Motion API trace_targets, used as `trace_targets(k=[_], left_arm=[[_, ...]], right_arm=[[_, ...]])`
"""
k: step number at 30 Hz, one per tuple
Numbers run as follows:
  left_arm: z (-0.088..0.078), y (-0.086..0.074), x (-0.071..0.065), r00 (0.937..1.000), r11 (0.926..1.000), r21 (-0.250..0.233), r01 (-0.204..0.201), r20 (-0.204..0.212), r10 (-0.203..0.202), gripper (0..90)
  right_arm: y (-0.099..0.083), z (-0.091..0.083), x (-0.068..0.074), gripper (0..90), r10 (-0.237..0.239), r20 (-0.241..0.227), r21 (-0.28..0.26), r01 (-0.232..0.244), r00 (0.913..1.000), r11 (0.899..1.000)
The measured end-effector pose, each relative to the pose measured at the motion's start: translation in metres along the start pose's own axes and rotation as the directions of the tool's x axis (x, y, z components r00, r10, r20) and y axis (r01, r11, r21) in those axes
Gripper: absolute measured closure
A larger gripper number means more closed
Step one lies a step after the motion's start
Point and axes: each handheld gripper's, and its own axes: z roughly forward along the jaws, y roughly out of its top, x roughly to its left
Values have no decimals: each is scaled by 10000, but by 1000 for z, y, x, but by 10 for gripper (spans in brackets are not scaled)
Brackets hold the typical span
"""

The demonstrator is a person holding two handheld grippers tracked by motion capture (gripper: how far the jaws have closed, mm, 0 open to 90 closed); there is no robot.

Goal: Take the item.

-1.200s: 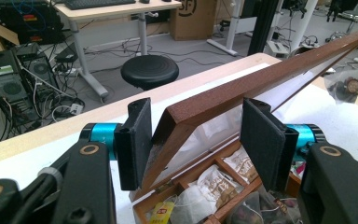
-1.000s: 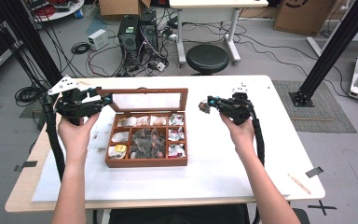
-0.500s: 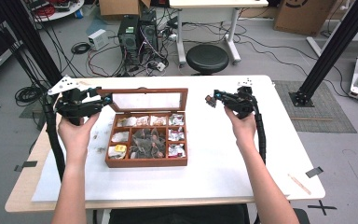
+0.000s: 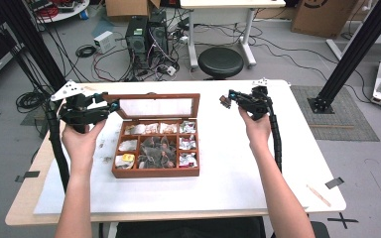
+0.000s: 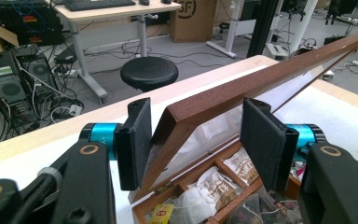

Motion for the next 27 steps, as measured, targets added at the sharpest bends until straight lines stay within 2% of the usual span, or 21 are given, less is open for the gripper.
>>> trace_targets(k=[8,19,27], left_arm=[[0,0,-1,10000,10000,32,-26,-43,26,441],[1,0,0,10000,10000,10,-15,-40,15,441],[0,0,-1,10000,10000,33,-7,-49,7,441]], right_arm=[[-4,9,-12,900,336,218,13,-337,9992,9994],[2,16,-14,900,376,308,-62,-374,9988,9993],[-1,26,-17,900,449,511,158,-458,9977,9988]])
